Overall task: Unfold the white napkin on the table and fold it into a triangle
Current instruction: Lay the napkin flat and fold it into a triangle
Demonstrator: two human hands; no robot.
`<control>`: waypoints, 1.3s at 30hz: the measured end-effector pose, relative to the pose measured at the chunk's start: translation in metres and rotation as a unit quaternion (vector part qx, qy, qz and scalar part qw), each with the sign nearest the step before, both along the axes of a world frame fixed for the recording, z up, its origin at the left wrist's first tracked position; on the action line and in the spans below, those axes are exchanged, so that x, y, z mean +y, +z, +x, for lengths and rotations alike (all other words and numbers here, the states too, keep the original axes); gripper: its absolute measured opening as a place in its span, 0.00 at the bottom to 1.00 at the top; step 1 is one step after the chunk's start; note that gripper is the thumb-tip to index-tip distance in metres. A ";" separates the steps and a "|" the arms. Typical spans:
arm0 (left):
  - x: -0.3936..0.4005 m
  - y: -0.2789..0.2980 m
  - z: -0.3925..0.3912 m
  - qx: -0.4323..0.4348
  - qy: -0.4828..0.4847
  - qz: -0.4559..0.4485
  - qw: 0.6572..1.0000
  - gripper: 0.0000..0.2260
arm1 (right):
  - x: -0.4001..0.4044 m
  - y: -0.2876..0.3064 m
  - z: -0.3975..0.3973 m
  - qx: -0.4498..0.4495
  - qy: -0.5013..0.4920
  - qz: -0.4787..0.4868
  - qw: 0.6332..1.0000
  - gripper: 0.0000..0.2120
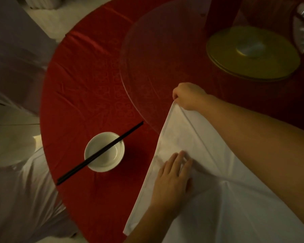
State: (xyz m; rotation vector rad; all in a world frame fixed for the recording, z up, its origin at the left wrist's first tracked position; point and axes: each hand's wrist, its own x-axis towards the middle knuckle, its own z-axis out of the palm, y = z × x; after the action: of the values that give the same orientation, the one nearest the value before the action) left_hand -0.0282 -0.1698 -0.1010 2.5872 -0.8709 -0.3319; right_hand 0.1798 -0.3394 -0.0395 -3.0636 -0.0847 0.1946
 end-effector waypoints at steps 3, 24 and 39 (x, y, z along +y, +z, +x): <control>0.002 0.003 -0.003 -0.002 -0.002 0.005 1.000 0.27 | -0.003 0.010 -0.017 -0.033 -0.001 0.028 0.999 0.09; 0.097 0.011 -0.053 0.059 0.214 -0.057 0.973 0.33 | -0.024 0.029 -0.397 -0.114 -0.193 0.079 0.971 0.08; 0.143 -0.009 -0.055 -0.011 0.053 -0.085 0.995 0.13 | -0.025 -0.044 -0.532 -0.109 -0.344 0.132 0.923 0.07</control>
State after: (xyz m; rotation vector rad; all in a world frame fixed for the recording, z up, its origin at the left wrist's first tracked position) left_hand -0.0834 -0.0266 -0.1105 2.4714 -0.7324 -0.1910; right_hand -0.3522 -0.3647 -0.0835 -2.6295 0.8597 -0.1871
